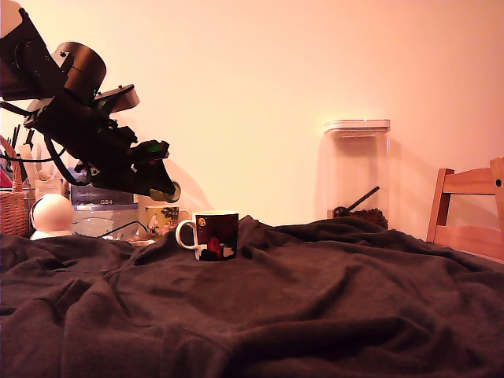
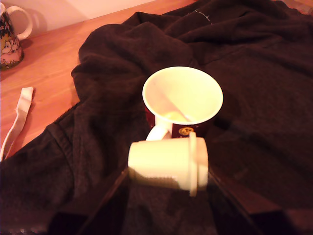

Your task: Pick up the coffee capsules from the table one by one and drop them inside the nearest coffee cup

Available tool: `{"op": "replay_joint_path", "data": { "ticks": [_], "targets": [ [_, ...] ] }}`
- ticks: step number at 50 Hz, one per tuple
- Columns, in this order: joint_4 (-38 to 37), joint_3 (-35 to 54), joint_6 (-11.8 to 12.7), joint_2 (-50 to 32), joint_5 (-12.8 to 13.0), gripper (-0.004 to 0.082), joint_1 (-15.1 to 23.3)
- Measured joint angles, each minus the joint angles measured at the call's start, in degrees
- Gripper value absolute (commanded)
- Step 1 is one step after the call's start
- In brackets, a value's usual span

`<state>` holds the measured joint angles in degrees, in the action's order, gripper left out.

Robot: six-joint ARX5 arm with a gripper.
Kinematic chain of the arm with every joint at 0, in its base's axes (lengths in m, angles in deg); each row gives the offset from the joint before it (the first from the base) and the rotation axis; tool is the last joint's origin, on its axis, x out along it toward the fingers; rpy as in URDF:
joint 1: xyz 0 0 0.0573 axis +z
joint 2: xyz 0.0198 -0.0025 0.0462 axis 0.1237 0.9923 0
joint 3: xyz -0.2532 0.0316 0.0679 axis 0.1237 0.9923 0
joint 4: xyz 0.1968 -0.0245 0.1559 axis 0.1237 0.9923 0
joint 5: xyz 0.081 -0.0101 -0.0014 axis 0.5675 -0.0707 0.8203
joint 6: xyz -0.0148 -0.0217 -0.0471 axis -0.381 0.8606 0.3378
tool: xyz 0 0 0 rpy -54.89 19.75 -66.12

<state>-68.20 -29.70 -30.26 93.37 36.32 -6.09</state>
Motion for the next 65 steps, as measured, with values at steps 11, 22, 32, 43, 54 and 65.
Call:
{"op": "replay_joint_path", "data": {
  "ticks": [11, 22, 32, 43, 54, 65],
  "targets": [
    [2.01, 0.15, 0.52, -0.22, 0.42, 0.0357, -0.83],
    [1.51, 0.15, 0.44, -0.22, 0.46, 0.0357, -2.12],
    [2.64, -1.46, -0.85, -0.22, 0.46, 0.0357, -4.26],
    [4.17, -7.89, -1.51, -0.28, 0.46, 0.0354, -5.4],
    [11.87, -12.7, -1.57, -0.07, 1.05, 0.0354, -5.49],
    [21.05, -25.51, -2.93, 5.27, 1.6, 0.0354, -6.03]
  ]
}}
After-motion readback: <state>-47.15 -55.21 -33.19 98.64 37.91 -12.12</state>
